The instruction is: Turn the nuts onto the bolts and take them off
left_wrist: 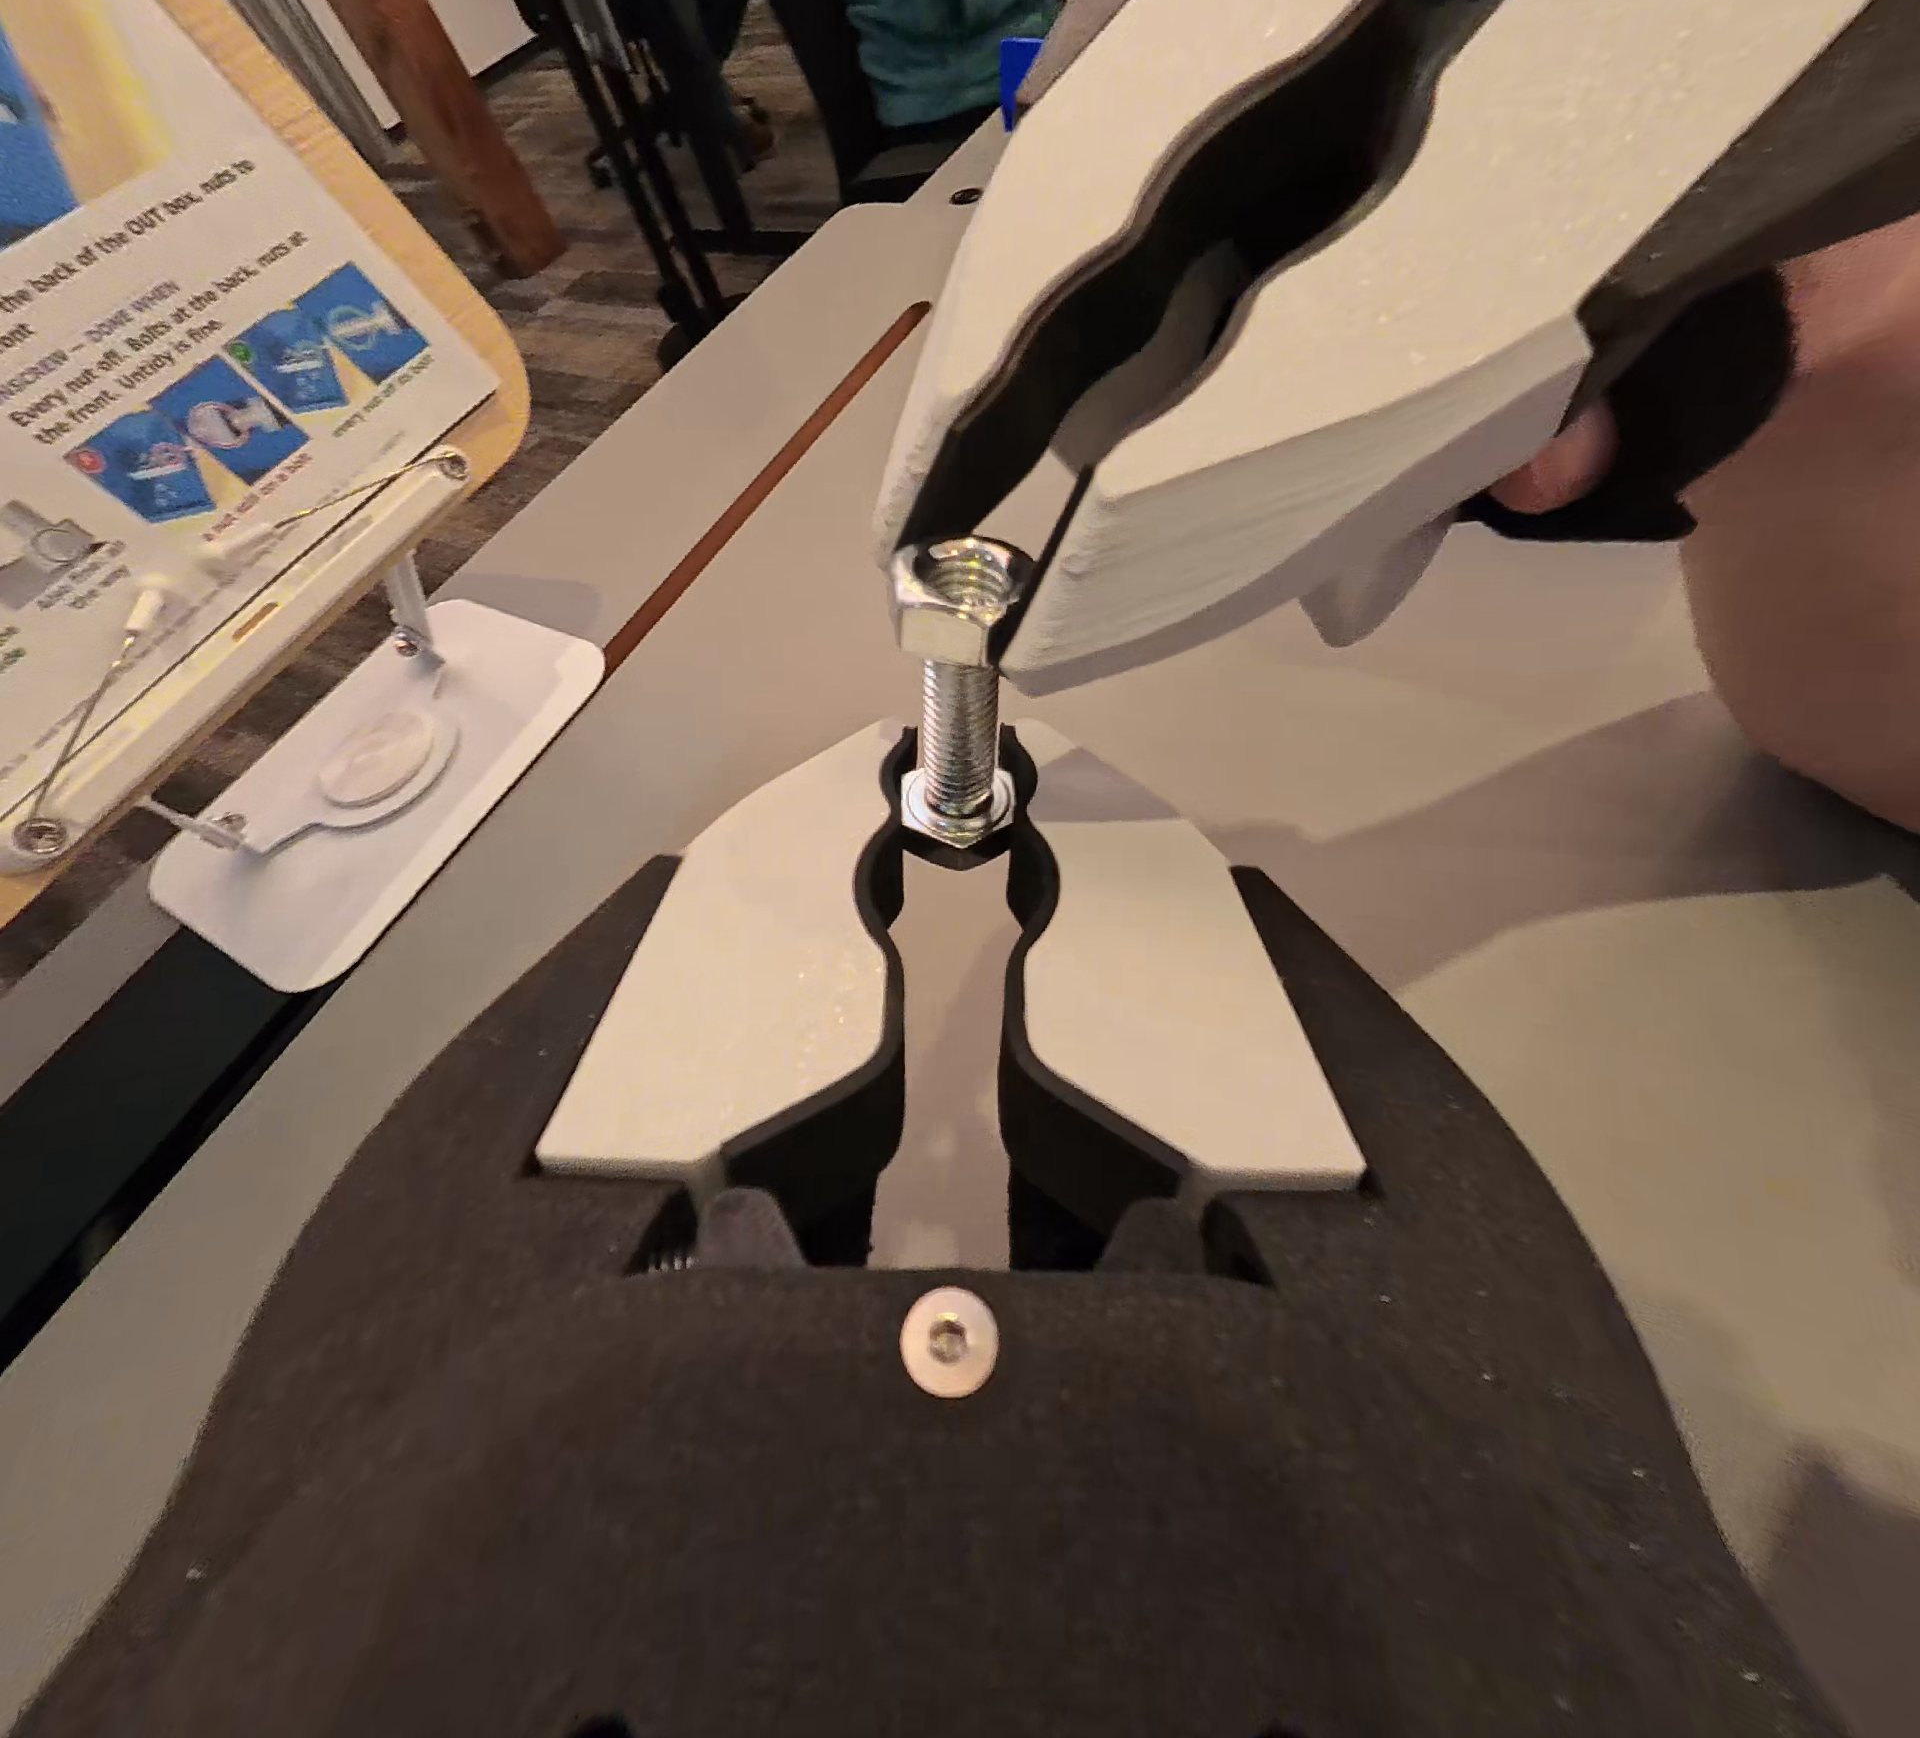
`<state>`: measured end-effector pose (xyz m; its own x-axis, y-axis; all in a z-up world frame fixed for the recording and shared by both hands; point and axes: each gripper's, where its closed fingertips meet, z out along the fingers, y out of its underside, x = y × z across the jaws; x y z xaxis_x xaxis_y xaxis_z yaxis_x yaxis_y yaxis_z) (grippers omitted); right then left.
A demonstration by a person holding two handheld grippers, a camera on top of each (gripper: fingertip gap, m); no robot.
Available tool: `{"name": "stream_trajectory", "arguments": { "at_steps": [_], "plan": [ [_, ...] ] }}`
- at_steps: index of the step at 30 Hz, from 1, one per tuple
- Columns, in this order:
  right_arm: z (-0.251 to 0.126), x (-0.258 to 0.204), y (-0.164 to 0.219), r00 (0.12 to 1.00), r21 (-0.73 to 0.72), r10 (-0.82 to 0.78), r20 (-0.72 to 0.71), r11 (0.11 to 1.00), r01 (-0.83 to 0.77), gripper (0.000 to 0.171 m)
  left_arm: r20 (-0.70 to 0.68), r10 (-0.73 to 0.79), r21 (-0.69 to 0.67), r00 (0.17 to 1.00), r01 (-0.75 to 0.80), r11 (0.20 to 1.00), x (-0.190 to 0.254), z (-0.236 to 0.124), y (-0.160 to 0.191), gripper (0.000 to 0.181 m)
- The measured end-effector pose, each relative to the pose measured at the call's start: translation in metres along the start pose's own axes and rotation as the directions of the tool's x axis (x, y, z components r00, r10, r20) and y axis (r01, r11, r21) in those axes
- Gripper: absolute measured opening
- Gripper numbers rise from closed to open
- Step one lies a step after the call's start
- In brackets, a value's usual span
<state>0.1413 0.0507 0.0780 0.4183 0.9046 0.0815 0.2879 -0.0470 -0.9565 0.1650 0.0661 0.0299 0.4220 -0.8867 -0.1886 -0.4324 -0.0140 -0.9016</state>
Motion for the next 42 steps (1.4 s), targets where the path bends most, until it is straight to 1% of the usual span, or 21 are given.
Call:
{"name": "stream_trajectory", "arguments": {
  "at_steps": [3,4,5,6,9,11,13,17,20,24,26,29,31,34,35,37,38,40,42],
  "plan": [
    [-0.001,-0.002,-0.001,1.000,0.007,-0.021,0.010,1.000,0.021,0.019,-0.010,0.001,0.008,1.000,-0.001,1.000,0.001,-0.001,-0.001,0.015],
    [-0.002,-0.004,-0.003,0.999,0.016,-0.032,0.027,0.999,0.032,0.023,-0.024,0.000,0.014,1.000,0.000,1.000,0.002,-0.001,-0.002,0.015],
    [-0.005,-0.007,-0.007,0.998,0.037,-0.046,0.051,0.998,0.044,0.033,-0.042,-0.001,0.023,0.999,0.002,1.000,0.004,-0.002,-0.004,0.015],
    [-0.008,-0.009,-0.011,0.995,0.062,-0.064,0.073,0.996,0.059,0.036,-0.061,-0.004,0.037,0.998,0.006,0.999,0.005,-0.004,-0.006,0.015],
    [-0.017,-0.013,-0.019,0.985,0.134,-0.131,0.117,0.984,0.115,0.045,-0.124,-0.002,0.082,0.992,0.012,0.997,0.012,-0.009,-0.013,0.015],
    [-0.020,-0.014,-0.020,0.979,0.148,-0.148,0.141,0.981,0.127,0.047,-0.151,0.003,0.102,0.988,0.013,0.995,0.016,-0.012,-0.017,0.015],
    [-0.020,-0.018,-0.018,0.974,0.145,-0.148,0.173,0.982,0.124,0.048,-0.164,0.010,0.111,0.986,0.008,0.994,0.019,-0.014,-0.019,0.015],
    [-0.019,-0.026,-0.017,0.963,0.138,-0.164,0.212,0.981,0.137,0.045,-0.146,0.020,0.109,0.989,-0.004,0.994,0.018,-0.014,-0.019,0.015],
    [-0.018,-0.028,-0.014,0.962,0.111,-0.186,0.201,0.980,0.166,0.042,-0.129,0.022,0.110,0.991,-0.008,0.994,0.014,-0.014,-0.019,0.015],
    [-0.022,-0.032,-0.015,0.959,0.107,-0.189,0.209,0.980,0.170,0.030,-0.117,0.015,0.109,0.993,-0.002,0.994,0.010,-0.016,-0.019,0.015],
    [-0.020,-0.028,-0.018,0.966,0.120,-0.188,0.178,0.978,0.168,0.031,-0.128,0.012,0.114,0.992,0.003,0.993,0.011,-0.017,-0.020,0.015],
    [-0.015,-0.024,-0.018,0.971,0.129,-0.198,0.135,0.975,0.181,0.041,-0.137,0.025,0.113,0.990,-0.010,0.994,0.016,-0.016,-0.020,0.015],
    [-0.012,-0.027,-0.015,0.966,0.116,-0.208,0.156,0.975,0.192,0.041,-0.129,0.034,0.109,0.991,-0.020,0.994,0.016,-0.015,-0.019,0.015],
    [-0.014,-0.027,-0.014,0.964,0.100,-0.223,0.148,0.973,0.209,0.040,-0.123,0.023,0.112,0.992,-0.009,0.994,0.013,-0.016,-0.020,0.015],
    [-0.016,-0.027,-0.013,0.964,0.089,-0.217,0.150,0.975,0.206,0.038,-0.118,0.016,0.112,0.993,-0.003,0.994,0.011,-0.017,-0.020,0.015],
    [-0.020,-0.030,-0.013,0.963,0.084,-0.199,0.183,0.979,0.186,0.027,-0.113,0.011,0.113,0.994,0.002,0.994,0.008,-0.018,-0.019,0.015],
    [-0.021,-0.029,-0.015,0.965,0.097,-0.190,0.180,0.980,0.175,0.026,-0.119,0.006,0.114,0.993,0.007,0.993,0.009,-0.018,-0.020,0.015],
    [-0.021,-0.025,-0.020,0.971,0.130,-0.186,0.151,0.977,0.167,0.028,-0.132,0.006,0.116,0.991,0.009,0.993,0.012,-0.018,-0.020,0.015],
    [-0.017,-0.023,-0.020,0.972,0.141,-0.187,0.139,0.976,0.168,0.040,-0.137,0.019,0.109,0.990,-0.004,0.994,0.015,-0.016,-0.019,0.015]
  ]
}}
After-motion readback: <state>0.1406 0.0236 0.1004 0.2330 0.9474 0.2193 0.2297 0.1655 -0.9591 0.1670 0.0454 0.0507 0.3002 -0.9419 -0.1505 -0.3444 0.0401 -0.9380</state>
